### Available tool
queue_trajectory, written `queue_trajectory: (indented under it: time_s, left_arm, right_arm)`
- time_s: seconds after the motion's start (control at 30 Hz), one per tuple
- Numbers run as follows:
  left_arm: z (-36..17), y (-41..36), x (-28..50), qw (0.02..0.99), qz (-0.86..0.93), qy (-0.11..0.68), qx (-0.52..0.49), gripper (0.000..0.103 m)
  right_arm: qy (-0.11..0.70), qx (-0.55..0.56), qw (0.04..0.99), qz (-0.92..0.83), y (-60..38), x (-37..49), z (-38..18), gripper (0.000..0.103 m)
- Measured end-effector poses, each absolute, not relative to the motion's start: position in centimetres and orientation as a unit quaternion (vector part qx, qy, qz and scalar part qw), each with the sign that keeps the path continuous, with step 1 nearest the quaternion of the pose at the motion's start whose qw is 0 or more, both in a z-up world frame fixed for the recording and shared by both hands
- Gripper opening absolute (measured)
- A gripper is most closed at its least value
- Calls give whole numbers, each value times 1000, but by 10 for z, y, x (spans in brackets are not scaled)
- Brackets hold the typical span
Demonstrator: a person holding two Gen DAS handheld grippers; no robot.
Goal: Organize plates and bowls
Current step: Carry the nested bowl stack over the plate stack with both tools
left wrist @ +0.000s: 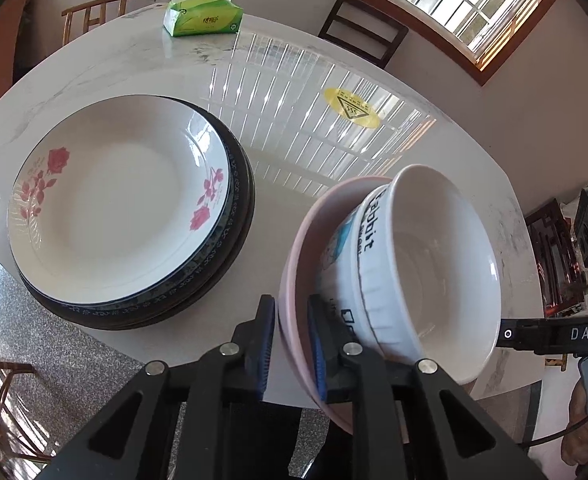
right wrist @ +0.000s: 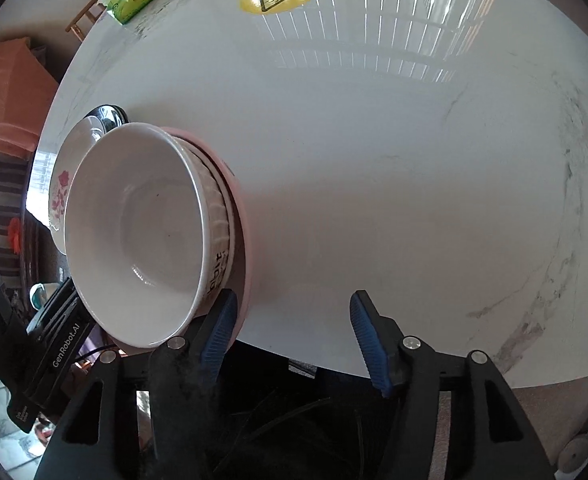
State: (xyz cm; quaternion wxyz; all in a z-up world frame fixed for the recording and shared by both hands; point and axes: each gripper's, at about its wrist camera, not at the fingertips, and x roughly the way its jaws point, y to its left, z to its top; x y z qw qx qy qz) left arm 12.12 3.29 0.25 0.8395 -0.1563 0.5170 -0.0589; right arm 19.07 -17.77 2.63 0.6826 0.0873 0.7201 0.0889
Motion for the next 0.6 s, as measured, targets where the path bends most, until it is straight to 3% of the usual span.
queue_trajectory:
  time_s: [0.2,0.33,0.37,0.47,0.6]
  left_arm:
    - [3,32,122,843,-61,514,-148,17]
    - [3,36,119,845,-76,503,-164,17]
    - [4,34,119,849,-77,498,-160,15]
    - [12,26,116,864,-82,476,-142,14]
    - [15,24,115,873,-84,461,-139,14]
  right_arm:
    - [672,82,727,117,-171,185,19,53]
    - [651,77,737,168,-173,180,21,47]
    - [647,79,737,180,-173,181,19,43]
    - [645,56,730,220,-159,176,19,16]
    - [647,47,728,223,-159,171,17,16]
